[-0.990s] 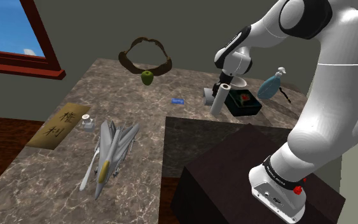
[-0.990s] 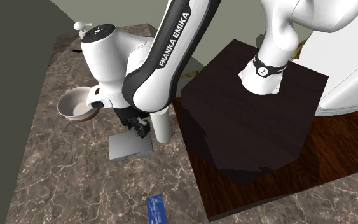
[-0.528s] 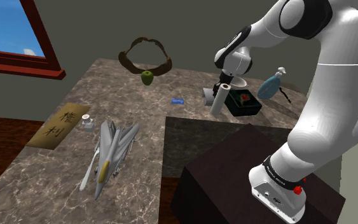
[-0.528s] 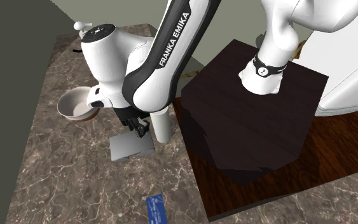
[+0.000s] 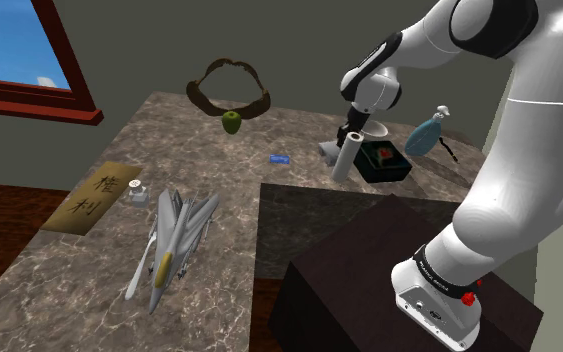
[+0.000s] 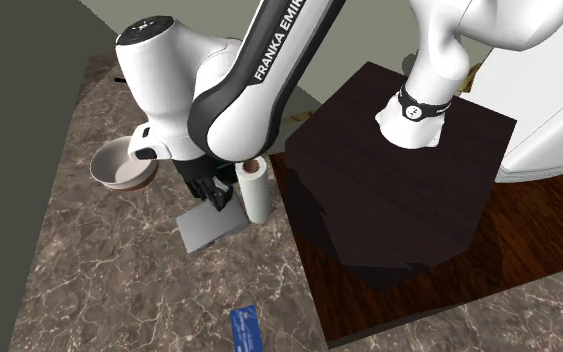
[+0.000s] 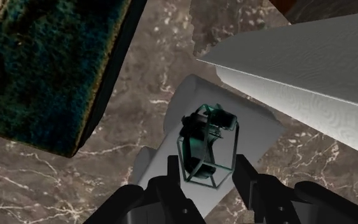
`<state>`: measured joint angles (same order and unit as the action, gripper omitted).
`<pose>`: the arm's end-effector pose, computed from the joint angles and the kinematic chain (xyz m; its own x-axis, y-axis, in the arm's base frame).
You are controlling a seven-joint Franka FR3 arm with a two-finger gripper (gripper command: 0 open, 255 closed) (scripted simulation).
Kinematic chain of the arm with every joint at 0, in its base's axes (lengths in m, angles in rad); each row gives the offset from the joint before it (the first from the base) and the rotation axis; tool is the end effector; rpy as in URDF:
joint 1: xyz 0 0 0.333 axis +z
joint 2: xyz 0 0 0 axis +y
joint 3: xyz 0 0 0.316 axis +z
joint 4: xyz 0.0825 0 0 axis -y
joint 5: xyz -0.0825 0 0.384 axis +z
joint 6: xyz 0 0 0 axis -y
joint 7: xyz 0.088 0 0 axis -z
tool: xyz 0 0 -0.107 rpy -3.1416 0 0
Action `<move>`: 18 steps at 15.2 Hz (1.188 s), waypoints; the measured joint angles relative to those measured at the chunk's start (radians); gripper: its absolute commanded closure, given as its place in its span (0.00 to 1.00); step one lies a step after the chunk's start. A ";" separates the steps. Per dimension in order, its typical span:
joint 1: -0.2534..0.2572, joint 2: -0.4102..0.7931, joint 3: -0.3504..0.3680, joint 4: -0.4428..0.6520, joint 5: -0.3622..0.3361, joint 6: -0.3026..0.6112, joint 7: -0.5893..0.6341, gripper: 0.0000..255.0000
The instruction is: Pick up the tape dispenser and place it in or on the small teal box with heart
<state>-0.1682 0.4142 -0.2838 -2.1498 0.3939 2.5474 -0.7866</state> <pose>0.5094 -0.2536 0.2132 0.9967 0.0284 0.0763 0.0344 -0.9964 -0.0777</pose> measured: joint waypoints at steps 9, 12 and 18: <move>0.026 -0.096 -0.039 0.000 -0.068 -0.088 0.054 1.00; 0.033 -0.129 -0.049 0.004 -0.092 -0.122 0.073 1.00; 0.045 -0.186 -0.065 0.015 -0.133 -0.185 0.108 1.00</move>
<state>-0.1235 0.2278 -0.3486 -2.1349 0.2605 2.3626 -0.6787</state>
